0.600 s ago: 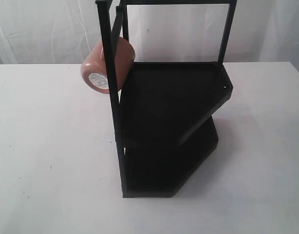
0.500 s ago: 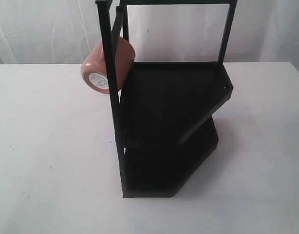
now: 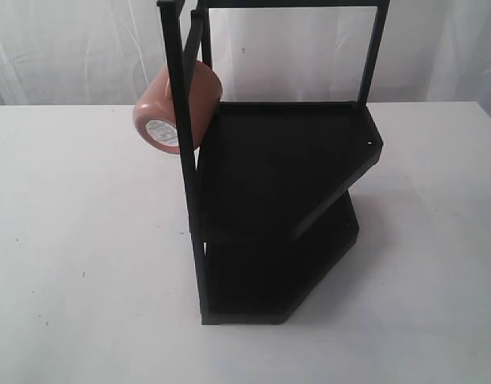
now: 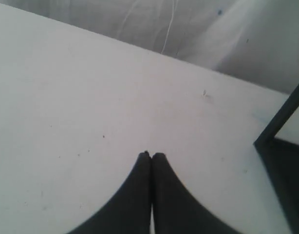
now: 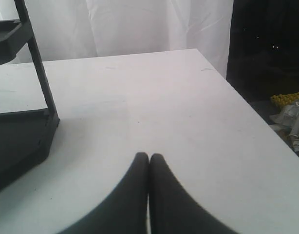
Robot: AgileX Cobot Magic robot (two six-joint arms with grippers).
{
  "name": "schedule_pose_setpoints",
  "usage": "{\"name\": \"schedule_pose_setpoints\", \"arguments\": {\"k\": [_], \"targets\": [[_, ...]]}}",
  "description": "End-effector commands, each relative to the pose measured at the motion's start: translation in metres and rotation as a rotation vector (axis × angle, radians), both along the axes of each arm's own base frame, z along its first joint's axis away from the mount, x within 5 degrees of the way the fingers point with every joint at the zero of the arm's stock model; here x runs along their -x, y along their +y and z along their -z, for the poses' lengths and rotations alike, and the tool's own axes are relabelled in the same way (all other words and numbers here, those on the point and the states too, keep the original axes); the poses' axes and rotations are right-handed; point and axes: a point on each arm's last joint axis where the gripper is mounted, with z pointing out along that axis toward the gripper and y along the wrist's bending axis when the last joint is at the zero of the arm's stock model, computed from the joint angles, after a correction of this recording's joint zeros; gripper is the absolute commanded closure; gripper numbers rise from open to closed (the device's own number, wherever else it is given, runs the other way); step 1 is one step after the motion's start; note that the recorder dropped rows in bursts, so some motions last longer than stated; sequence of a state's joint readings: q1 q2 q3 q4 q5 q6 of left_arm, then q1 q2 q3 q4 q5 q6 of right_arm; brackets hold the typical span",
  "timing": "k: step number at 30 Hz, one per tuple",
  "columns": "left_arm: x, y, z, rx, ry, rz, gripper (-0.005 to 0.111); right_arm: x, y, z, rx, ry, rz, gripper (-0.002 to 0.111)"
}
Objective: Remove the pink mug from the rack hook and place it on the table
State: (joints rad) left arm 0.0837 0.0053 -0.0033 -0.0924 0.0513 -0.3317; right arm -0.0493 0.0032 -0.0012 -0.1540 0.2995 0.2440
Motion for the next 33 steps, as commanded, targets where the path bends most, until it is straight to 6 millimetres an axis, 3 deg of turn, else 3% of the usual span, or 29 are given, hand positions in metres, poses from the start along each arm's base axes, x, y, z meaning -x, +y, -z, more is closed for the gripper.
{"name": "schedule_pose_setpoints", "arguments": {"k": [1,4,9,11,13,15,20,22,26,30,33], "targets": [[-0.001,0.001,-0.008,0.077,-0.099,-0.028,0.107,0.0,0.0,-0.001,0.0,-0.011,-0.005,0.108],[-0.001,0.004,-0.019,0.067,-0.226,-0.045,0.107,0.0,0.0,-0.001,0.0,-0.011,-0.005,0.108],[0.007,0.009,-0.051,0.03,-0.591,-0.096,0.107,0.0,0.0,-0.001,0.0,-0.011,-0.005,0.108],[0.008,0.009,-0.053,-0.009,-0.608,-0.106,0.107,0.0,0.0,-0.001,0.0,-0.011,-0.005,0.108],[0.006,0.008,-0.054,-0.078,-0.56,-0.105,0.107,0.0,0.0,-0.001,0.0,-0.011,-0.005,0.108],[-0.002,0.008,-0.045,-0.205,-0.399,-0.089,0.107,0.0,0.0,-0.001,0.0,-0.011,-0.005,0.108],[-0.018,0.011,-0.03,-0.033,-0.203,-0.099,0.107,0.0,0.0,-0.001,0.0,-0.011,-0.005,0.108],[-0.03,0.007,-0.028,-0.013,-0.007,-0.049,0.107,0.0,0.0,-0.001,0.0,-0.011,-0.005,0.108],[-0.053,0.002,-0.053,-0.057,0.181,0.039,0.107,0.0,0.0,-0.001,0.0,-0.011,-0.005,0.108],[-0.072,-0.012,-0.091,-0.33,0.355,0.291,0.107,0.0,0.0,-0.001,0.0,-0.011,-0.005,0.108],[-0.077,-0.021,-0.112,-0.41,0.395,0.413,0.107,0.0,0.0,-0.001,0.0,-0.011,-0.005,0.108]]}}
